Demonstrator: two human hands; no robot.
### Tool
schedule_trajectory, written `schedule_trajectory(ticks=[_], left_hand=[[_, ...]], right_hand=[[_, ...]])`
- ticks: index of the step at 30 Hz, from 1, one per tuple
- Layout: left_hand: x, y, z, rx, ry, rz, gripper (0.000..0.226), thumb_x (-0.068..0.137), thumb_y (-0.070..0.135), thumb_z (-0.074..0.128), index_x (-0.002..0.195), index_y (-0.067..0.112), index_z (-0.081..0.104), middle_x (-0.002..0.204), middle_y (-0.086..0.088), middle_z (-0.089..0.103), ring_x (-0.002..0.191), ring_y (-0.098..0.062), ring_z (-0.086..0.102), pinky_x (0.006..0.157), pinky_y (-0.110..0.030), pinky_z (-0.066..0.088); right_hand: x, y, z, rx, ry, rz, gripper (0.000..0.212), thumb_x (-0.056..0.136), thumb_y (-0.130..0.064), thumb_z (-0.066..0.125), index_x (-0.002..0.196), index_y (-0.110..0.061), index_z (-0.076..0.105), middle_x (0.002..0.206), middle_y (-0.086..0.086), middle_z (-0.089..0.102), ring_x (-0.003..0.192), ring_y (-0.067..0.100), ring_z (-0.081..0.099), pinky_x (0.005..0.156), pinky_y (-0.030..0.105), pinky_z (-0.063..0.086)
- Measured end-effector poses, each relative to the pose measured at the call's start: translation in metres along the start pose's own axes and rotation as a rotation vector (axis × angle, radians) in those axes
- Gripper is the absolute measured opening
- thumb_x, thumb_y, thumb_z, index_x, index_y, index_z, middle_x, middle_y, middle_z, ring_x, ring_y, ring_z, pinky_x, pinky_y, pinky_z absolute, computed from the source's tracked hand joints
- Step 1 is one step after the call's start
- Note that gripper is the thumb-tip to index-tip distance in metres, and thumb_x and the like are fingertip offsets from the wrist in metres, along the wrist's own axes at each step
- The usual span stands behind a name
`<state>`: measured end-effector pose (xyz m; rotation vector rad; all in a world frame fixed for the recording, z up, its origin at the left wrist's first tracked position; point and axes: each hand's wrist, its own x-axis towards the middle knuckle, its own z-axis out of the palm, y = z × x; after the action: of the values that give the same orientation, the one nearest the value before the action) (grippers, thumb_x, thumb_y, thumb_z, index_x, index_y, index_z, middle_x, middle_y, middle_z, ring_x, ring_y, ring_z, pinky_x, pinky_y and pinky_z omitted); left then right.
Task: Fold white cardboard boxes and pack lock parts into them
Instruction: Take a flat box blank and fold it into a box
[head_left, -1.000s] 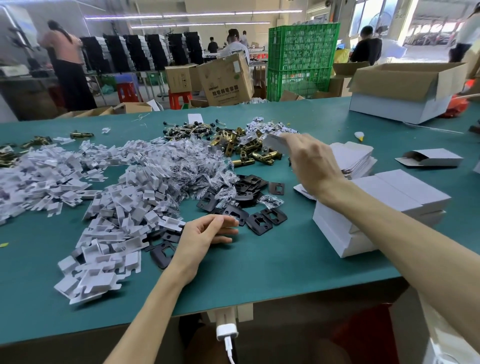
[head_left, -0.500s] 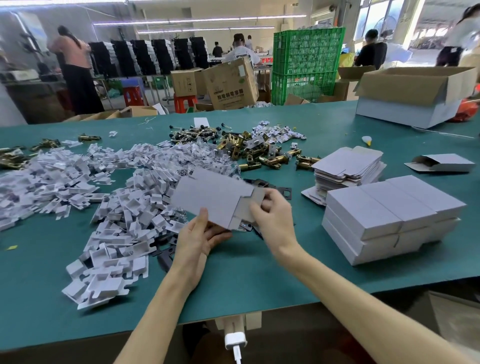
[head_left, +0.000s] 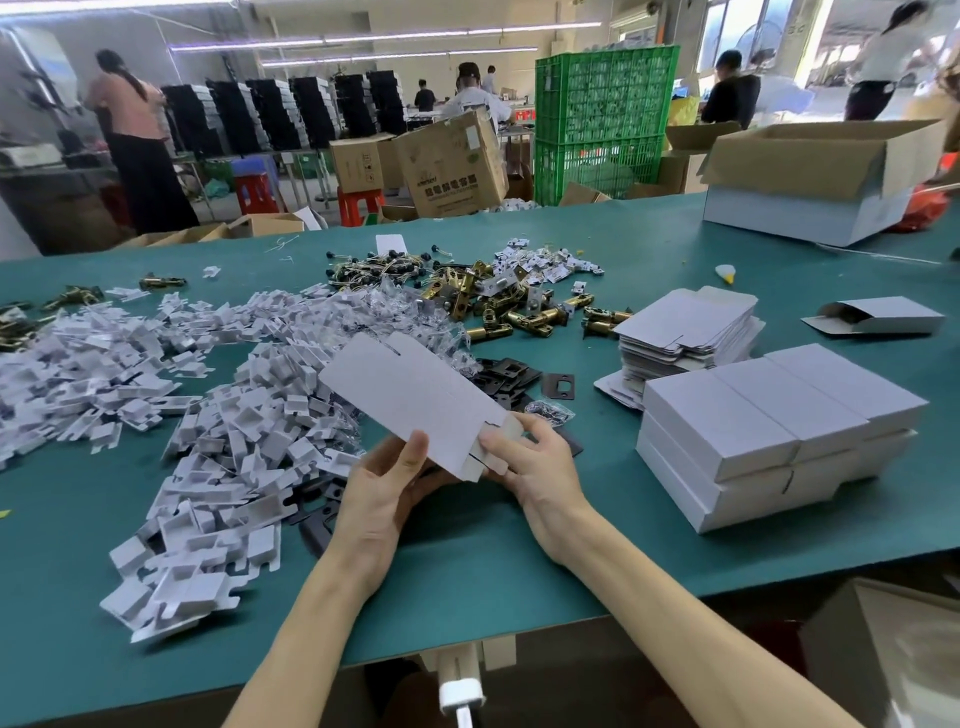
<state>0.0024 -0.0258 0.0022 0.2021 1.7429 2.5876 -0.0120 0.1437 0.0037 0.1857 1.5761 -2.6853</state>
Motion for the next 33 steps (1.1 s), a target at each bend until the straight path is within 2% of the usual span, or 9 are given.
schedule_trajectory(ticks=[2, 5, 9, 12, 18, 22, 26, 29, 33], left_hand=[[0.000, 0.001, -0.001, -0.037, -0.018, -0.012, 0.060, 0.072, 0.050, 0.091, 0.121, 0.019, 0.076, 0.133, -0.017, 0.070, 0.120, -0.035, 0.068, 0.098, -0.044, 0.058], [0.000, 0.004, -0.003, -0.072, -0.077, -0.038, 0.079, 0.063, 0.050, 0.097, 0.128, 0.014, 0.070, 0.141, -0.019, 0.063, 0.131, -0.038, 0.061, 0.106, -0.050, 0.053], [-0.005, 0.005, -0.005, -0.020, -0.247, -0.069, 0.109, 0.067, 0.044, 0.096, 0.149, -0.004, 0.043, 0.152, -0.030, 0.049, 0.142, -0.046, 0.047, 0.120, -0.058, 0.036], [-0.007, 0.007, -0.005, -0.033, -0.299, -0.075, 0.108, 0.069, 0.041, 0.096, 0.153, 0.000, 0.041, 0.154, -0.029, 0.047, 0.144, -0.046, 0.044, 0.123, -0.059, 0.030], [-0.008, 0.011, -0.002, -0.019, -0.292, -0.053, 0.089, 0.073, 0.036, 0.094, 0.148, 0.013, 0.052, 0.146, -0.017, 0.058, 0.139, -0.036, 0.053, 0.111, -0.041, 0.049], [-0.009, 0.011, -0.003, -0.024, -0.289, -0.046, 0.092, 0.077, 0.032, 0.092, 0.154, 0.014, 0.045, 0.154, -0.019, 0.050, 0.145, -0.038, 0.046, 0.121, -0.050, 0.039], [-0.010, 0.014, -0.002, -0.004, -0.304, -0.042, 0.096, 0.077, 0.029, 0.092, 0.157, 0.016, 0.041, 0.157, -0.016, 0.048, 0.147, -0.037, 0.043, 0.121, -0.049, 0.038], [-0.010, 0.015, -0.002, 0.003, -0.319, -0.048, 0.103, 0.074, 0.026, 0.093, 0.159, 0.015, 0.036, 0.158, -0.024, 0.043, 0.148, -0.044, 0.037, 0.125, -0.057, 0.028], [-0.011, 0.015, -0.005, 0.043, -0.321, -0.030, 0.098, 0.075, 0.027, 0.091, 0.157, 0.014, 0.038, 0.149, -0.034, 0.047, 0.142, -0.049, 0.043, 0.123, -0.065, 0.025]], right_hand=[[-0.001, -0.002, -0.002, 0.043, -0.031, 0.032, 0.038, 0.089, 0.001, 0.072, 0.124, -0.001, 0.057, 0.119, 0.021, 0.072, 0.095, 0.028, 0.073, 0.076, 0.038, 0.063], [-0.003, -0.005, -0.004, 0.033, -0.093, 0.062, 0.038, 0.090, 0.001, 0.070, 0.127, 0.001, 0.058, 0.115, 0.017, 0.073, 0.086, 0.019, 0.072, 0.063, 0.028, 0.058], [-0.005, -0.007, -0.006, -0.017, -0.157, 0.075, 0.039, 0.092, 0.000, 0.067, 0.130, -0.003, 0.058, 0.122, 0.017, 0.070, 0.092, 0.019, 0.070, 0.069, 0.026, 0.057], [-0.007, -0.006, -0.007, -0.030, -0.189, 0.073, 0.040, 0.093, 0.000, 0.067, 0.131, -0.004, 0.057, 0.119, 0.015, 0.070, 0.089, 0.018, 0.070, 0.067, 0.025, 0.057], [-0.010, -0.007, -0.005, -0.052, -0.200, 0.063, 0.043, 0.092, 0.000, 0.069, 0.133, -0.004, 0.056, 0.123, 0.021, 0.070, 0.093, 0.024, 0.070, 0.073, 0.028, 0.058], [-0.011, -0.007, -0.005, -0.040, -0.208, 0.059, 0.044, 0.092, -0.001, 0.069, 0.134, -0.003, 0.055, 0.124, 0.022, 0.070, 0.099, 0.026, 0.069, 0.081, 0.031, 0.056], [-0.013, -0.010, -0.004, -0.028, -0.239, 0.058, 0.043, 0.092, -0.004, 0.070, 0.134, -0.003, 0.056, 0.125, 0.018, 0.070, 0.095, 0.018, 0.072, 0.075, 0.026, 0.058], [-0.015, -0.012, -0.003, -0.017, -0.257, 0.056, 0.043, 0.093, -0.003, 0.068, 0.133, -0.004, 0.056, 0.126, 0.019, 0.069, 0.096, 0.019, 0.071, 0.074, 0.025, 0.057], [-0.015, -0.009, -0.003, -0.031, -0.250, 0.032, 0.045, 0.090, -0.003, 0.071, 0.133, -0.002, 0.057, 0.123, 0.020, 0.071, 0.100, 0.023, 0.071, 0.075, 0.026, 0.058]])
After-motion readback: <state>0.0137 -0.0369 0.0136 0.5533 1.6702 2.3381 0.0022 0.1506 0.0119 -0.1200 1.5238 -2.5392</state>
